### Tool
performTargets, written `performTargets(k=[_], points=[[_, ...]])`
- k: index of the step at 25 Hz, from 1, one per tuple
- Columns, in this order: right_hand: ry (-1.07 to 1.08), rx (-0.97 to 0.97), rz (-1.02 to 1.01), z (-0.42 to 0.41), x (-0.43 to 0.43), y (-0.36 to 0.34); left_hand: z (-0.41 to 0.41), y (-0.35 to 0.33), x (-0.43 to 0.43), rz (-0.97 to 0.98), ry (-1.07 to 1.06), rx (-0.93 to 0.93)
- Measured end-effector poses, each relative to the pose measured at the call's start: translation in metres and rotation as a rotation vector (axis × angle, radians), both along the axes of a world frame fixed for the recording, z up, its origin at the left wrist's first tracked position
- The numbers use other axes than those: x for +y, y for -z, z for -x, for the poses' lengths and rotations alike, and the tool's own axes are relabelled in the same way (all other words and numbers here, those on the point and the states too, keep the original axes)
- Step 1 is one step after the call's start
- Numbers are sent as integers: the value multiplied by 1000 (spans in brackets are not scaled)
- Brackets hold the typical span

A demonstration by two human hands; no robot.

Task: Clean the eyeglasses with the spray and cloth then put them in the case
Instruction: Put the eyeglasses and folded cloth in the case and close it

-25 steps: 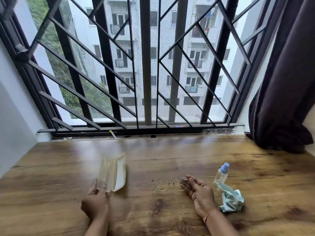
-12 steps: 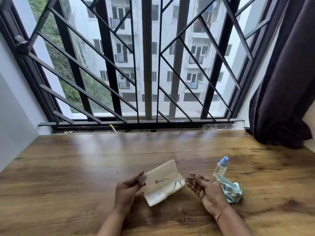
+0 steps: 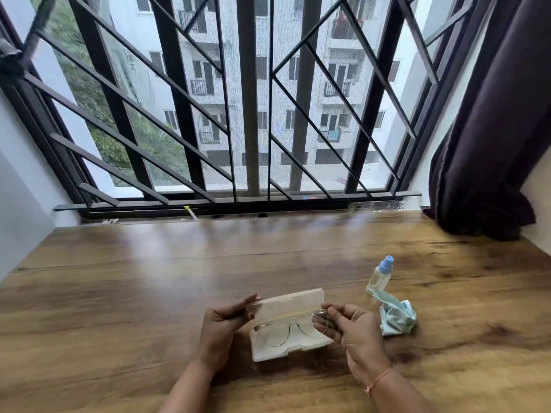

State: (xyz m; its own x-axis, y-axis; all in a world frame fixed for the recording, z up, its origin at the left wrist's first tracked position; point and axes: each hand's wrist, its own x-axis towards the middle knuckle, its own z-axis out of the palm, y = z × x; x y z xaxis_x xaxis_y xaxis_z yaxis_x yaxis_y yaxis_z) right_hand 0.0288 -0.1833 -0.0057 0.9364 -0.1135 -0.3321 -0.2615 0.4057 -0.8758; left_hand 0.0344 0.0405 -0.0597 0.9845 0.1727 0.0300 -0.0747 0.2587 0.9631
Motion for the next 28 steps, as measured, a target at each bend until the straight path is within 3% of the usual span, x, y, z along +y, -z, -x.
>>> performTargets(k=[6,10,16,28], points=[[-12,-18,120,3,5,11,1,-2,1,9,13,1],[-35,-152,414,8,2,19,2,-1,4,30,26,-7],[-77,-146,479,16,-3,27,1,1,5,41,38,2],[-173,-228,895,21,-7,26,3,-2,5,71,53,10]])
